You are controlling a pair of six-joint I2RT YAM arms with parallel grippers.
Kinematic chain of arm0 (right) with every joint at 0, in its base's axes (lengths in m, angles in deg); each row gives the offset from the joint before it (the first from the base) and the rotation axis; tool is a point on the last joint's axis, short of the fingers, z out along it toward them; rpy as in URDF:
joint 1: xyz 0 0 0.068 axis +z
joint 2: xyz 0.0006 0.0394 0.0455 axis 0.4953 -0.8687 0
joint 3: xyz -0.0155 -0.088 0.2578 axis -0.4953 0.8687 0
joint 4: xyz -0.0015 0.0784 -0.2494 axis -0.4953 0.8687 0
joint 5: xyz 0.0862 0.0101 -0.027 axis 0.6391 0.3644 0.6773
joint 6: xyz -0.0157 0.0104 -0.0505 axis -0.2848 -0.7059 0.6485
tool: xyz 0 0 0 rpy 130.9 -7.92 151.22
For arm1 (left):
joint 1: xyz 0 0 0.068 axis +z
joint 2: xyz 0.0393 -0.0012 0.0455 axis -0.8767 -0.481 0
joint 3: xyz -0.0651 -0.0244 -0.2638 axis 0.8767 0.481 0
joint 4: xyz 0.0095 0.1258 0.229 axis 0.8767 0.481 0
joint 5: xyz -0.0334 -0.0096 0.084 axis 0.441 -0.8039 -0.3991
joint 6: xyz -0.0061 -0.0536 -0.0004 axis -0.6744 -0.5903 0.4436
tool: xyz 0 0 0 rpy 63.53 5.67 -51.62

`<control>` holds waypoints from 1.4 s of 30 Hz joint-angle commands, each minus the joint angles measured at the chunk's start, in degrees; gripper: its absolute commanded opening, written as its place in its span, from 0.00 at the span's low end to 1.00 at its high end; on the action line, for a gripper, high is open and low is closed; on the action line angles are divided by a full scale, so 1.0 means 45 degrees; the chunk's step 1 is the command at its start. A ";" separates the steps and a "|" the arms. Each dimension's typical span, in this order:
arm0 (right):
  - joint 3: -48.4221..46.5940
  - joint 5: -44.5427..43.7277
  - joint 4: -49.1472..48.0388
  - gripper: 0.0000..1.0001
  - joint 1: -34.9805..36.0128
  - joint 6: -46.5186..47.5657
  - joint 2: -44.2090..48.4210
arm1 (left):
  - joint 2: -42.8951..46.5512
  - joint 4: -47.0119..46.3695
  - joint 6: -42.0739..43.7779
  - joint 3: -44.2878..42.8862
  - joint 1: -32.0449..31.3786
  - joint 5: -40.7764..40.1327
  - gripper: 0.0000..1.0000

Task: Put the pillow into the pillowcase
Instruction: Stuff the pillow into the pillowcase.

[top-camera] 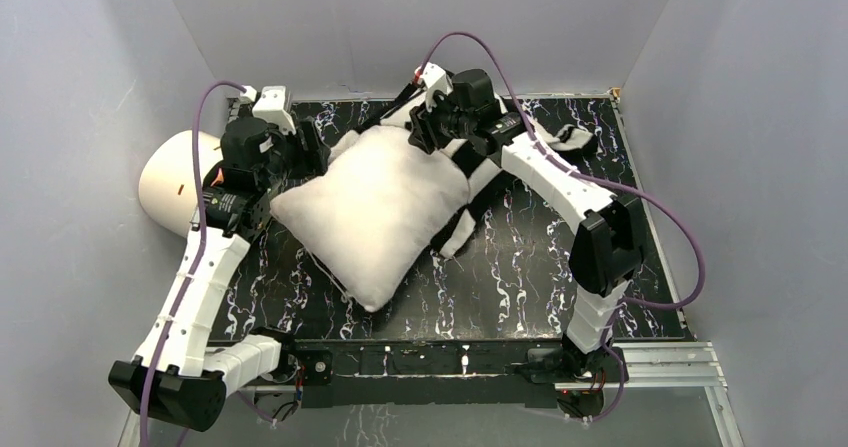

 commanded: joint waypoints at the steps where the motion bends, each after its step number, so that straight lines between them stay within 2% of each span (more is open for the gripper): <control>1: 0.0457 -0.1167 0.1116 0.57 -0.0045 -0.0455 0.1739 | -0.0252 -0.0469 0.0596 -0.0492 -0.0042 0.1491 0.62; 4: 0.3198 -0.1876 -0.0109 0.60 -0.0256 0.0211 0.3988 | -0.0645 -0.1272 -0.0138 0.0192 -0.0483 0.2849 0.61; 7: 0.5823 -0.2527 -0.1344 0.59 -0.0888 0.0323 0.5580 | -0.1041 -0.2864 -0.0693 0.1120 -0.1816 0.2471 0.60; 10: 0.7337 -0.2663 -0.2190 0.57 -0.1420 0.0364 0.6188 | -0.2135 -0.4236 -0.0963 0.1315 -0.3522 0.2008 0.60; 14: 0.9079 -0.2051 -0.4528 0.54 -0.1505 0.0830 0.6235 | -0.4235 -0.6454 -0.2489 0.1372 -0.4184 0.2148 0.57; 19: 0.8893 -0.1148 -0.5373 0.57 -0.1507 0.0889 0.5406 | -0.6819 -0.7467 -0.3478 0.1387 -0.4190 0.1438 0.46; 24: 0.8406 -0.1581 -0.5954 0.55 -0.1504 0.1283 0.4404 | -0.7473 -0.9715 -0.3953 0.3361 -0.4188 -0.0136 0.35; 26: 0.8253 -0.1935 -0.6243 0.47 -0.1495 0.1490 0.3886 | -0.7760 -1.0103 -0.4143 0.3719 -0.4188 -0.0524 0.33; 27: 0.8198 -0.2094 -0.6438 0.39 -0.1487 0.1536 0.3689 | -0.7881 -1.0279 -0.4218 0.3810 -0.4188 -0.0621 0.33; 29: 0.7999 -0.1885 -0.6637 0.17 -0.1466 0.1614 0.3458 | -0.8155 -1.0682 -0.4364 0.3958 -0.4176 -0.0727 0.33; 31: 0.7383 -0.1014 -0.6005 0.01 -0.1330 0.1566 0.3420 | -0.8531 -1.0944 -0.4555 0.3936 -0.4154 -0.0911 0.33; 34: 0.5647 0.1034 -0.3275 0.00 -0.0959 0.0710 0.3503 | -0.9172 -1.1161 -0.4824 0.3745 -0.4054 -0.1010 0.33; 37: 0.4790 0.4072 -0.1014 0.00 -0.0871 -0.1336 0.3894 | -0.9533 -1.1704 -0.5090 0.3867 -0.4052 -0.1064 0.31; 40: 0.5169 0.5947 -0.1680 0.00 -0.0657 -0.3347 0.4429 | -0.9782 -1.2091 -0.5316 0.4006 -0.4043 -0.1497 0.31; 42: 0.6024 0.5614 -0.2699 0.00 -0.0186 -0.3958 0.4147 | -0.9976 -1.2497 -0.5770 0.4153 -0.3963 -0.1639 0.31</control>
